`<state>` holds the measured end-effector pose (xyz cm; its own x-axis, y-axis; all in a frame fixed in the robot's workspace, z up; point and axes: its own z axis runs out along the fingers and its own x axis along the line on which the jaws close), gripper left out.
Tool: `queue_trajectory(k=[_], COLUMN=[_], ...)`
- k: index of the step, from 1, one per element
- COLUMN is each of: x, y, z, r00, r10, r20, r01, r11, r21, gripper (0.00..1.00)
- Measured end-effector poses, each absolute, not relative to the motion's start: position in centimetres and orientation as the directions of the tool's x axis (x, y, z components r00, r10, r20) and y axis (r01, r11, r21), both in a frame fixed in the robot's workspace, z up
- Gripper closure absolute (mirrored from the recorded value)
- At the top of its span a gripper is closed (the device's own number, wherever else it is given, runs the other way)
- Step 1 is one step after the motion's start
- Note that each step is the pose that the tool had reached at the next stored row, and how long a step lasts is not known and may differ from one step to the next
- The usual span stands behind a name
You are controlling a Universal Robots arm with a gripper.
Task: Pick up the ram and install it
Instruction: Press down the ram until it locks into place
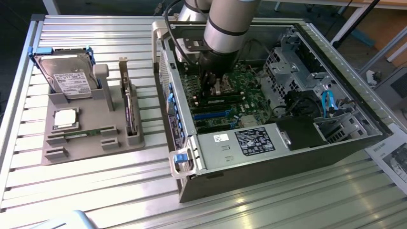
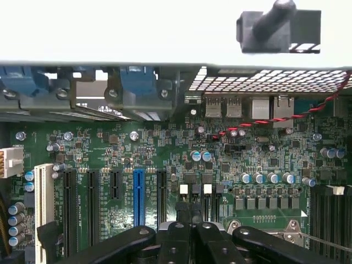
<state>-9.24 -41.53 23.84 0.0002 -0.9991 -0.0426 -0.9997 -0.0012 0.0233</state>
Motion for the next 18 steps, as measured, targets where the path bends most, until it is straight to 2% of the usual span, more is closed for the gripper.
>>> queue_trajectory(k=[18], x=[-9.38], y=[-41.69], z=[23.37], r00=[0.0], r10=[-0.999], r20=[-0.043], r01=[-1.0], r11=[-0.001], r21=[0.023], gripper=[0.9])
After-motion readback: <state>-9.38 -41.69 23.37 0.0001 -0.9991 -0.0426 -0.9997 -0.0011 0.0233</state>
